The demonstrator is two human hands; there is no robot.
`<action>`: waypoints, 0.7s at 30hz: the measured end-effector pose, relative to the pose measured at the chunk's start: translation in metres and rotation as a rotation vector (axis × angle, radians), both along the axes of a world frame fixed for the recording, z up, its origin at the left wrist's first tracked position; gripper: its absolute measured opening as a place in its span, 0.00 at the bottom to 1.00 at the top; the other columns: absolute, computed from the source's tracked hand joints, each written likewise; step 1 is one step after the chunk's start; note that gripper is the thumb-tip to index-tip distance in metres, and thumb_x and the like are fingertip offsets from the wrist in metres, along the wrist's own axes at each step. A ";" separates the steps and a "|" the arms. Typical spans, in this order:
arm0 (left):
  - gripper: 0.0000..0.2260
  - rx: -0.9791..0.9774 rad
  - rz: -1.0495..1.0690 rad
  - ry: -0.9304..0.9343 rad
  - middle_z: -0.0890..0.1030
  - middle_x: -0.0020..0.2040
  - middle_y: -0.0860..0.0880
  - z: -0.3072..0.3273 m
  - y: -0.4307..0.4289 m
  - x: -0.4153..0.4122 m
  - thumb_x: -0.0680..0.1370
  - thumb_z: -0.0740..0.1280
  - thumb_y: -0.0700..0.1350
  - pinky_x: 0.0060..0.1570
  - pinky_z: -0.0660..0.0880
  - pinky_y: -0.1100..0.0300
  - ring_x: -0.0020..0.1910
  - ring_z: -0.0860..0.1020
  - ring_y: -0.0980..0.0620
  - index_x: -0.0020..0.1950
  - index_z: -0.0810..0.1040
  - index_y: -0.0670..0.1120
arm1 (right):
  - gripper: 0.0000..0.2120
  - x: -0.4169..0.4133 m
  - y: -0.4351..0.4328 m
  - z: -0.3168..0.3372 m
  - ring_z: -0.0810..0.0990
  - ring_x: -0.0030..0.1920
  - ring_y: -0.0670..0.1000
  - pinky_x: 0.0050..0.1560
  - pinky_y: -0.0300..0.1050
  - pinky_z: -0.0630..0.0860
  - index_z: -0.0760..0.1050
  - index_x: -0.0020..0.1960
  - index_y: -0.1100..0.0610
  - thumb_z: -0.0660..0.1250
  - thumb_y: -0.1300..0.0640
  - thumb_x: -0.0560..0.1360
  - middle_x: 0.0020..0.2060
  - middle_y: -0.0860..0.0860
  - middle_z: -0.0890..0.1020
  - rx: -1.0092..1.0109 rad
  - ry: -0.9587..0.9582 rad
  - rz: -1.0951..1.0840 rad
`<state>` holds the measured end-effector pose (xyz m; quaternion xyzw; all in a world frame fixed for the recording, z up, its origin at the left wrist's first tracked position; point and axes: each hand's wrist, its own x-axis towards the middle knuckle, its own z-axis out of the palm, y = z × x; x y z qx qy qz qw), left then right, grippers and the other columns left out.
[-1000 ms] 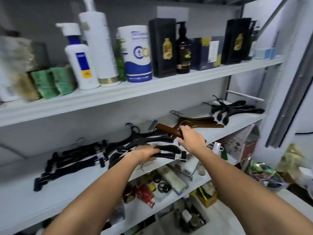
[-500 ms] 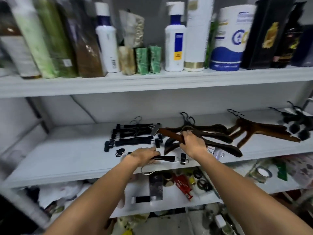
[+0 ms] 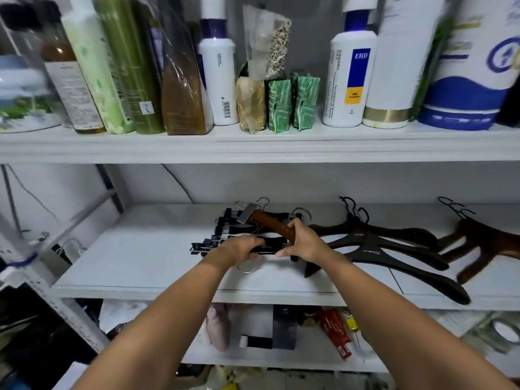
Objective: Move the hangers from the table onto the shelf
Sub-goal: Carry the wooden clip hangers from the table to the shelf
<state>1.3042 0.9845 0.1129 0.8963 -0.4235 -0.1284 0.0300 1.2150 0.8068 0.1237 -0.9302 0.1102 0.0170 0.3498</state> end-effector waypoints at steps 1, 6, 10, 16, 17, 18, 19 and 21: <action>0.15 0.011 0.013 0.018 0.74 0.62 0.43 -0.001 -0.001 0.003 0.80 0.62 0.43 0.60 0.72 0.51 0.59 0.75 0.45 0.67 0.71 0.46 | 0.37 0.005 -0.001 -0.001 0.78 0.51 0.52 0.52 0.48 0.74 0.63 0.61 0.54 0.81 0.50 0.61 0.50 0.51 0.75 0.005 0.010 0.010; 0.15 -0.011 0.079 0.110 0.76 0.62 0.42 -0.008 -0.007 0.017 0.79 0.64 0.43 0.62 0.72 0.51 0.59 0.75 0.44 0.66 0.73 0.47 | 0.35 0.024 -0.012 -0.008 0.77 0.50 0.51 0.53 0.45 0.74 0.63 0.60 0.54 0.81 0.62 0.61 0.48 0.51 0.77 0.012 0.055 0.069; 0.14 -0.054 0.116 0.183 0.77 0.62 0.42 -0.012 -0.011 0.022 0.78 0.65 0.40 0.63 0.69 0.54 0.59 0.75 0.46 0.65 0.75 0.43 | 0.31 0.036 -0.014 -0.014 0.81 0.51 0.55 0.55 0.49 0.76 0.64 0.55 0.51 0.79 0.66 0.62 0.44 0.52 0.80 0.012 0.077 0.108; 0.15 -0.087 0.147 0.203 0.77 0.62 0.41 -0.019 -0.013 0.027 0.78 0.66 0.40 0.63 0.69 0.57 0.63 0.74 0.43 0.64 0.75 0.40 | 0.26 0.043 -0.012 -0.019 0.82 0.49 0.51 0.54 0.51 0.78 0.66 0.53 0.48 0.77 0.61 0.65 0.47 0.50 0.82 -0.101 0.068 0.081; 0.15 -0.090 0.157 0.211 0.76 0.63 0.41 -0.019 -0.014 0.026 0.78 0.66 0.40 0.63 0.68 0.57 0.64 0.74 0.43 0.64 0.75 0.39 | 0.24 0.043 -0.011 -0.019 0.81 0.48 0.51 0.52 0.49 0.78 0.67 0.53 0.47 0.76 0.60 0.66 0.47 0.49 0.81 -0.141 0.052 0.065; 0.16 -0.081 0.168 0.211 0.76 0.64 0.41 -0.019 -0.015 0.026 0.78 0.66 0.41 0.63 0.68 0.58 0.65 0.73 0.43 0.65 0.75 0.39 | 0.21 0.043 -0.011 -0.019 0.80 0.46 0.51 0.49 0.47 0.77 0.68 0.54 0.48 0.74 0.59 0.67 0.46 0.48 0.80 -0.192 0.026 0.044; 0.16 -0.081 0.169 0.198 0.76 0.64 0.41 -0.020 -0.016 0.026 0.78 0.66 0.42 0.63 0.68 0.59 0.65 0.73 0.44 0.65 0.75 0.40 | 0.20 0.044 -0.010 -0.018 0.78 0.45 0.51 0.46 0.45 0.75 0.69 0.56 0.48 0.73 0.59 0.69 0.46 0.48 0.78 -0.247 0.002 0.028; 0.17 -0.091 0.157 0.183 0.75 0.66 0.42 -0.021 -0.017 0.026 0.78 0.65 0.41 0.64 0.67 0.58 0.67 0.72 0.44 0.66 0.74 0.42 | 0.19 0.045 -0.008 -0.020 0.75 0.43 0.51 0.43 0.44 0.72 0.70 0.59 0.50 0.71 0.59 0.70 0.46 0.50 0.78 -0.318 -0.007 0.039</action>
